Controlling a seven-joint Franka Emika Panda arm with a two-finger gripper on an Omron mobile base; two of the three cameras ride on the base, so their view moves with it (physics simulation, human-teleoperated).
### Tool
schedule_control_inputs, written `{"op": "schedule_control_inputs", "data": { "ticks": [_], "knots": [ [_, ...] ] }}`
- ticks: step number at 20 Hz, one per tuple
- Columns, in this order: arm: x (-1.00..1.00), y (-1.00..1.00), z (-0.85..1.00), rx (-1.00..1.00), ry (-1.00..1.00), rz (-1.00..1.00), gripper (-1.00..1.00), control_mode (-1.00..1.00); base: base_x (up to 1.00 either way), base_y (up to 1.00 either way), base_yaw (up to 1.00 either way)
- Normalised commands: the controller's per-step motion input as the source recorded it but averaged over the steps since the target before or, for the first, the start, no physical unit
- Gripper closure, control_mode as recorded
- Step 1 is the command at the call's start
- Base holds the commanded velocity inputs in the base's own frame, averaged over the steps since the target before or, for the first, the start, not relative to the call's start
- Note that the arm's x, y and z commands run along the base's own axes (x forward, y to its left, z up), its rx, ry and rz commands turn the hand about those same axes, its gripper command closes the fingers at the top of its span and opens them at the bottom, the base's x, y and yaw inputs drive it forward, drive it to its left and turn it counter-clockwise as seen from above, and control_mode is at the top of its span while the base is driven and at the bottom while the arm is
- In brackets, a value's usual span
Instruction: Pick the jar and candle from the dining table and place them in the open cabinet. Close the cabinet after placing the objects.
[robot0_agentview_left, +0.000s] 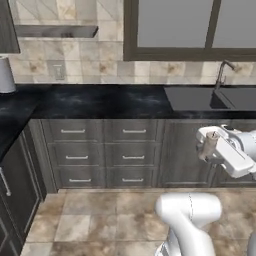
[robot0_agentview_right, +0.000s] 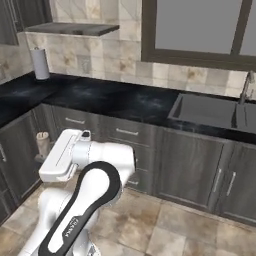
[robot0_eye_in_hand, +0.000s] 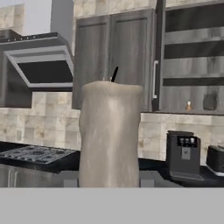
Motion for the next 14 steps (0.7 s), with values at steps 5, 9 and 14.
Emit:
{"op": "schedule_control_inputs", "data": {
  "ticks": [5,9,14],
  "knots": [
    [0.00,0.00,0.00,0.00,0.00,0.00,1.00,1.00,0.82,0.76,0.44],
    [0.00,0.00,0.00,0.00,0.00,0.00,1.00,1.00,0.57,0.41,0.66],
    [0.00,0.00,0.00,0.00,0.00,0.00,1.00,1.00,0.70,0.16,0.66]
  ]
}}
